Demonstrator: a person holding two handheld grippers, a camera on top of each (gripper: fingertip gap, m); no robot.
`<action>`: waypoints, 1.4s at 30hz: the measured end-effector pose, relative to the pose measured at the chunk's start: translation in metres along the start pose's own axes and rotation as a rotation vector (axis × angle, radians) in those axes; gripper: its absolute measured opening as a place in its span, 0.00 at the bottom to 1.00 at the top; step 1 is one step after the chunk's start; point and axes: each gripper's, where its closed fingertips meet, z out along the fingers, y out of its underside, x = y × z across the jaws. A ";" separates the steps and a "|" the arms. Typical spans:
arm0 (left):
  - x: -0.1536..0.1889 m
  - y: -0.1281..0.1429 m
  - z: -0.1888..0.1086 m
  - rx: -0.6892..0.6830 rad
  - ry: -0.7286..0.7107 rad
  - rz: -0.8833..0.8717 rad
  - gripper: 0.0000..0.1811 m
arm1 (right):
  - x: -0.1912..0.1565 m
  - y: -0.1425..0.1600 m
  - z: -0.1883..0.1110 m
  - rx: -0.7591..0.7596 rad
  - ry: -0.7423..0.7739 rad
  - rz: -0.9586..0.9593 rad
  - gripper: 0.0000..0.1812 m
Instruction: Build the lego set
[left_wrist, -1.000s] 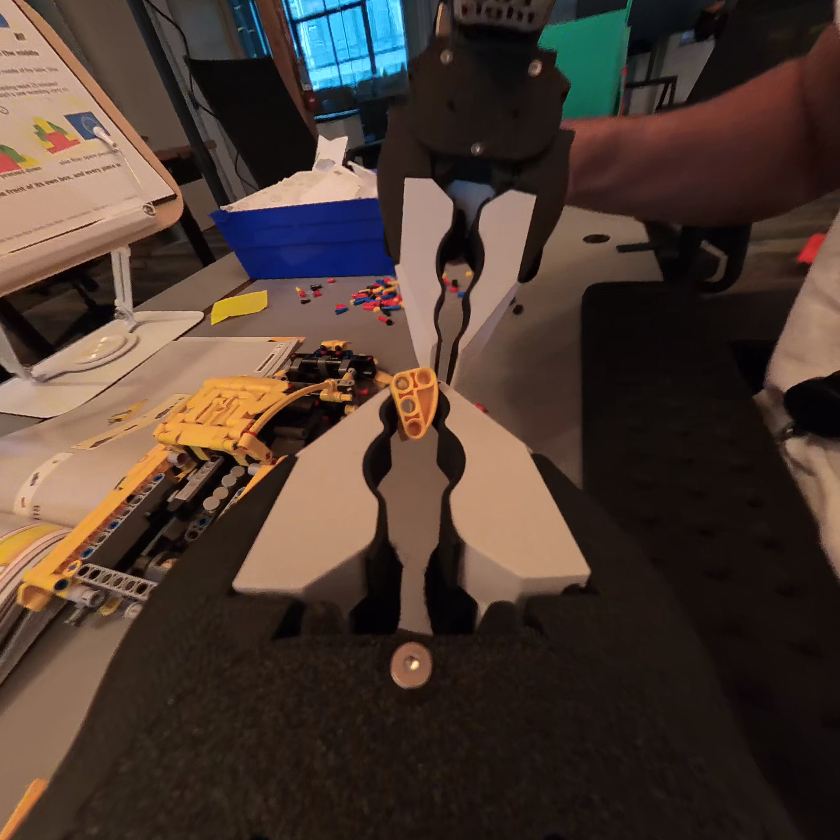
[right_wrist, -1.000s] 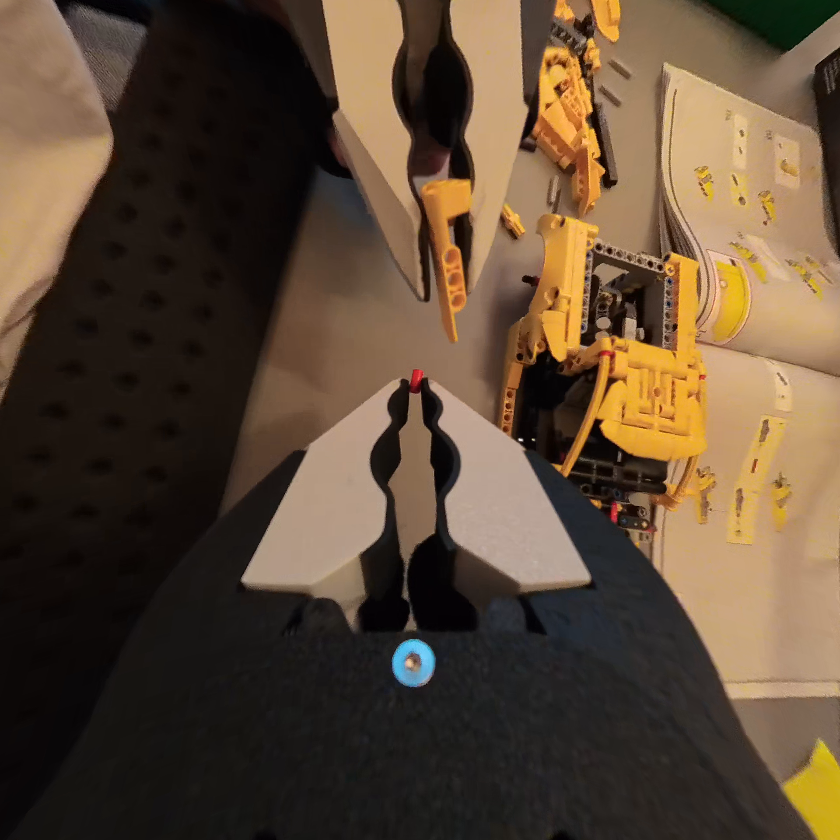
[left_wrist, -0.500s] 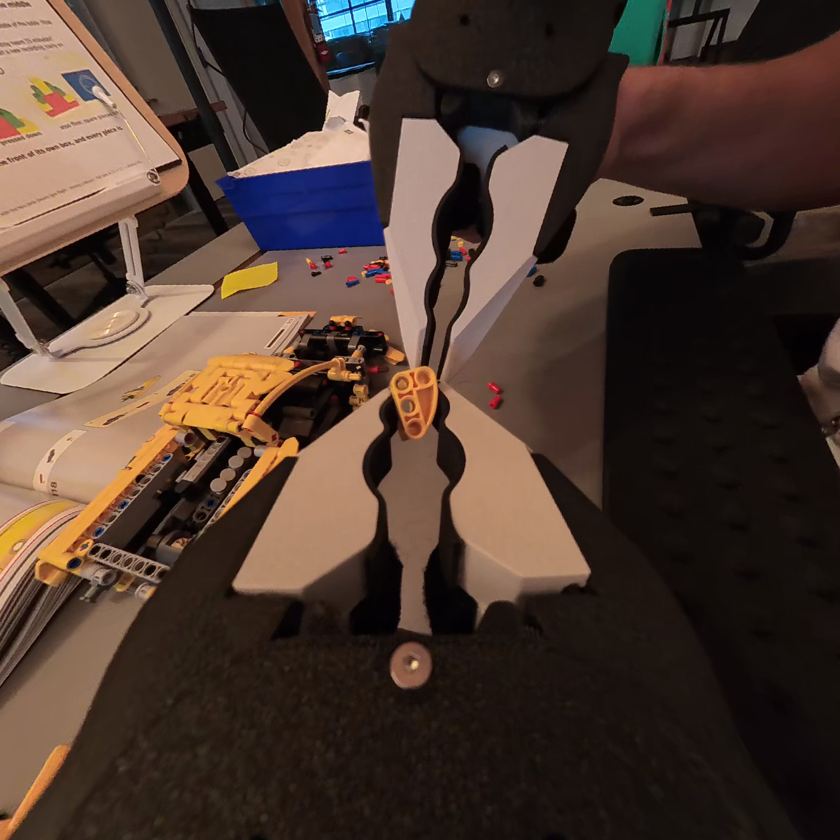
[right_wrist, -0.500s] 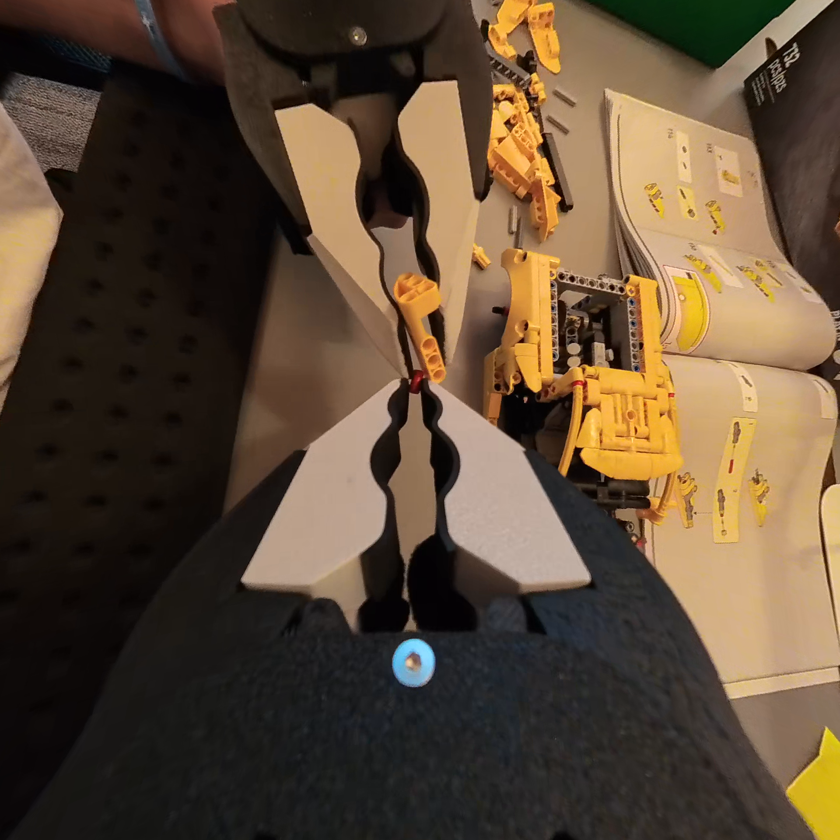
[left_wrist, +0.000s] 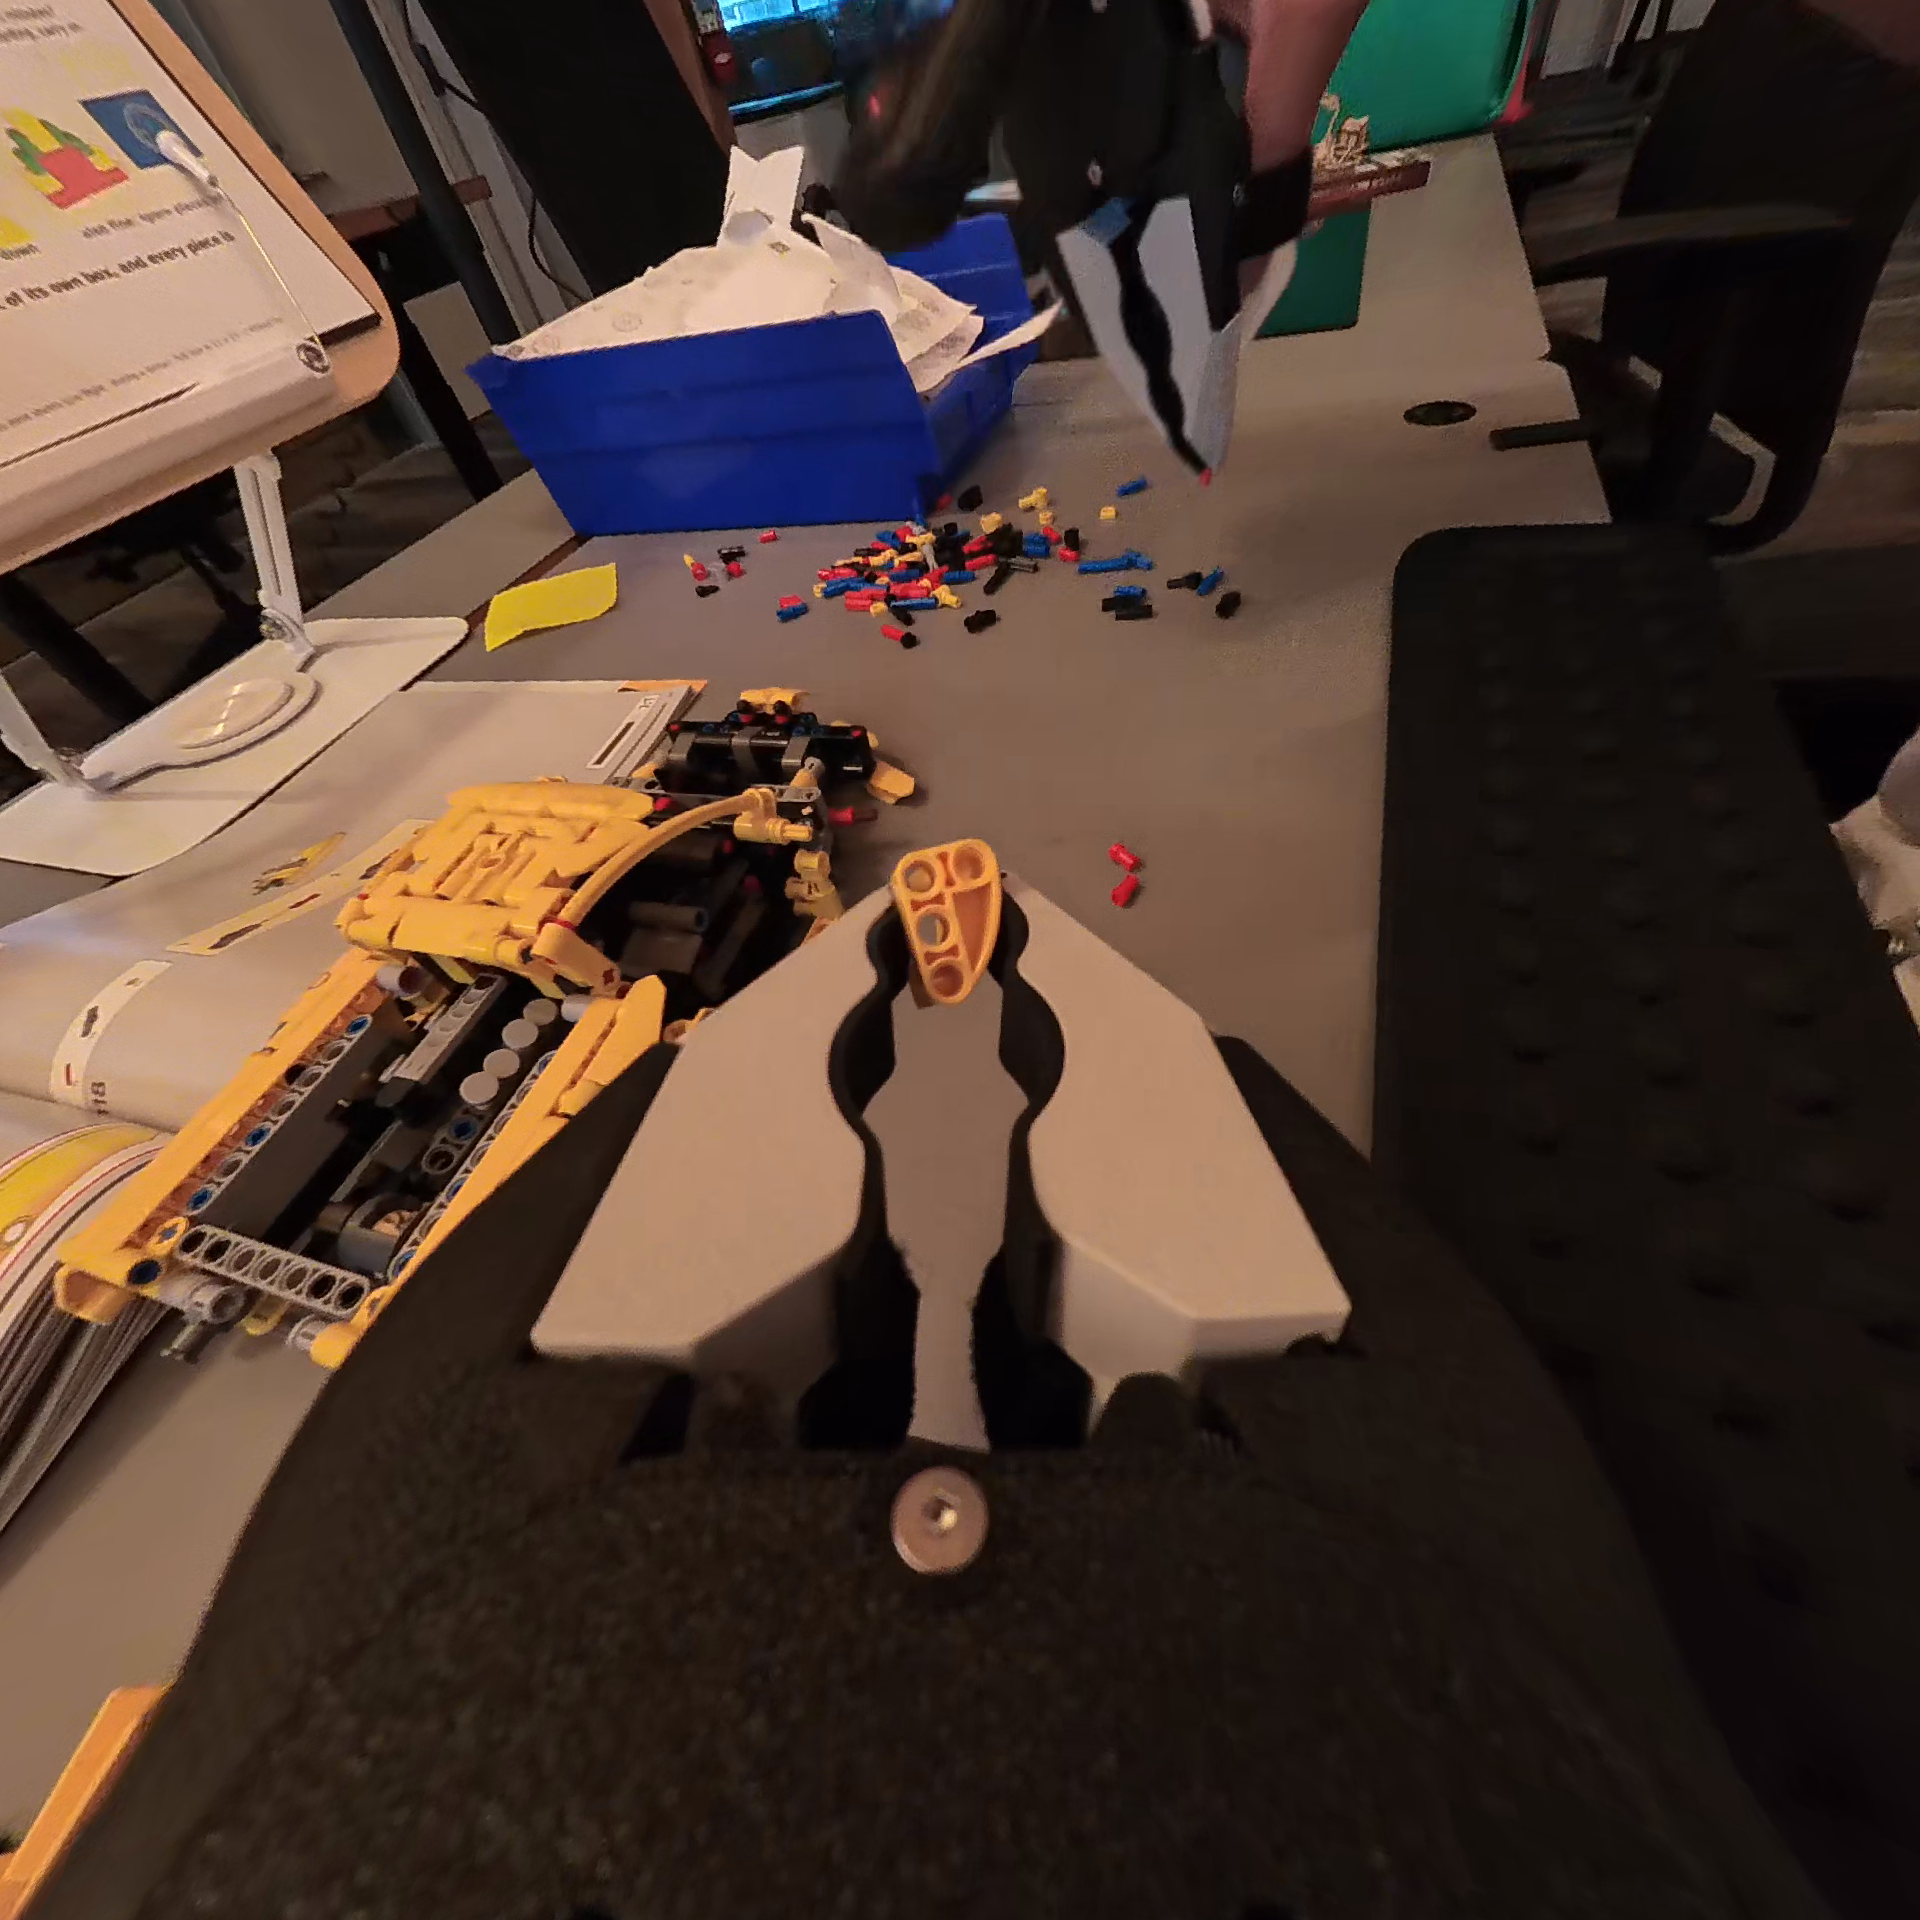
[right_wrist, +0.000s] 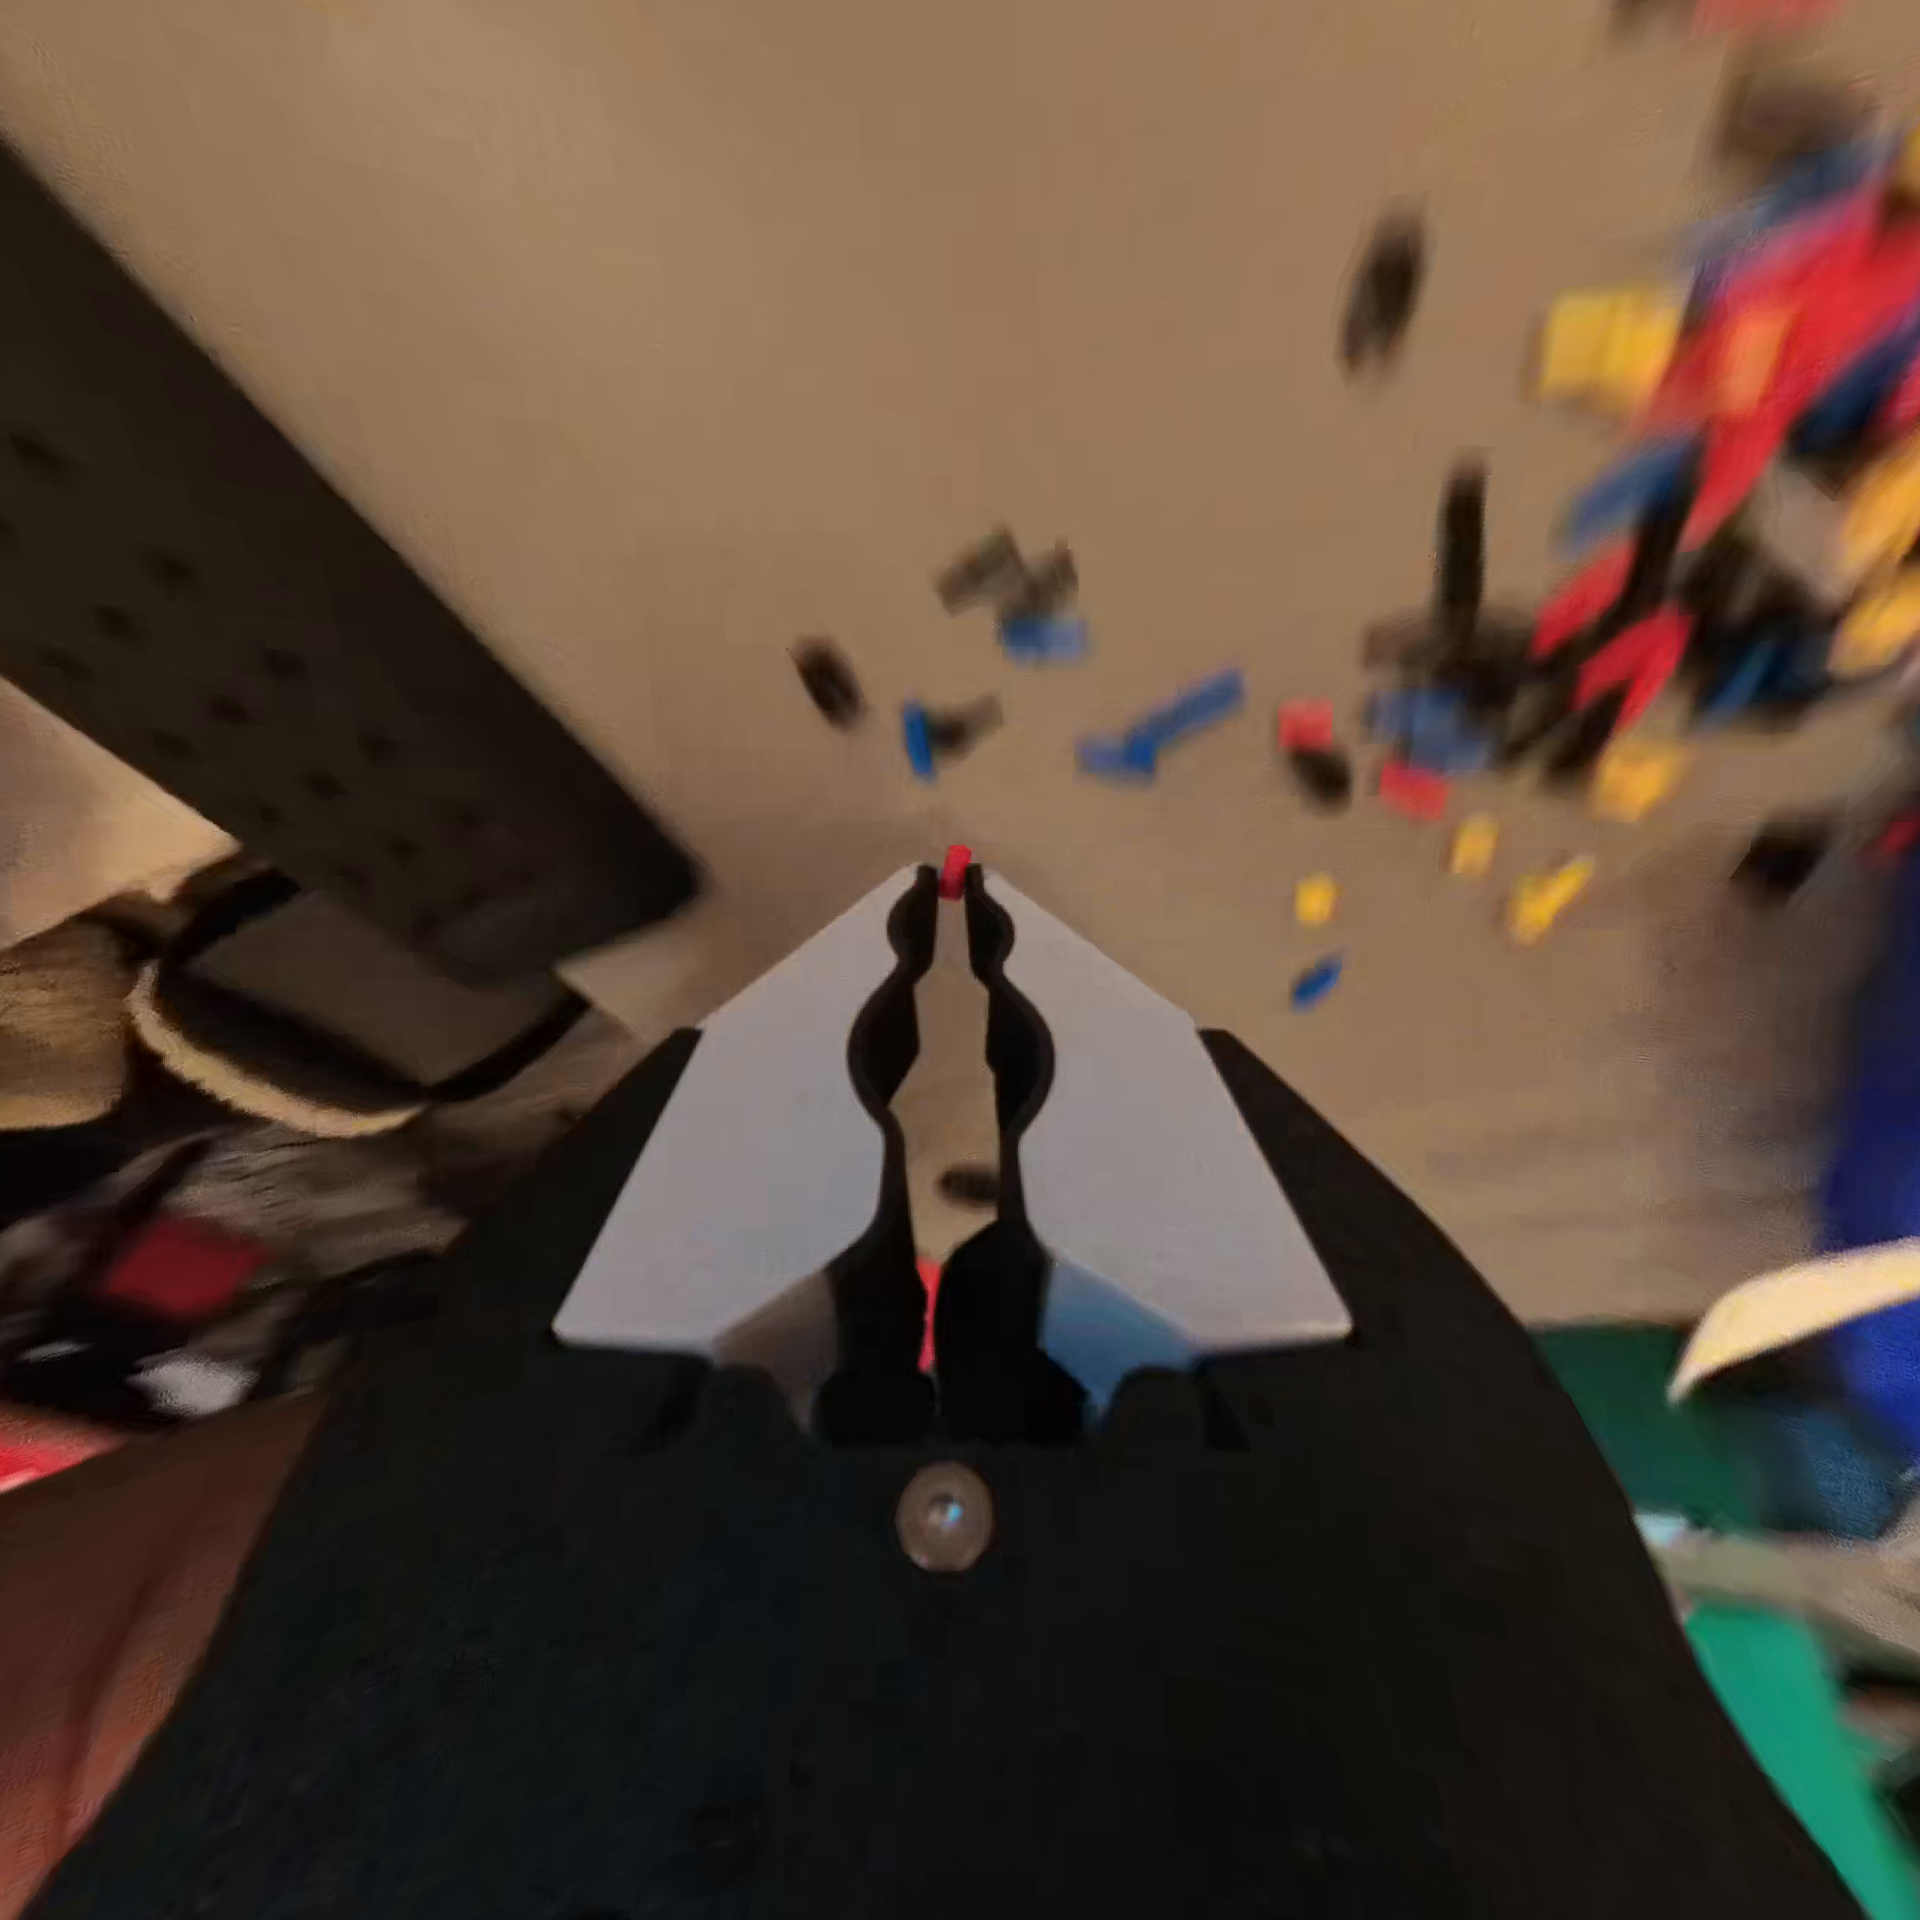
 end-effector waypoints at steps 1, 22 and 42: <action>0.000 0.000 0.000 0.003 0.004 -0.004 0.07 | 0.007 0.024 0.006 -0.064 -0.018 0.082 0.02; 0.000 0.005 0.002 -0.024 0.006 -0.002 0.07 | 0.018 0.094 0.054 -0.275 -0.093 0.256 0.02; 0.006 0.010 0.004 -0.048 0.032 -0.001 0.07 | 0.018 0.092 0.060 -0.240 -0.085 0.249 0.05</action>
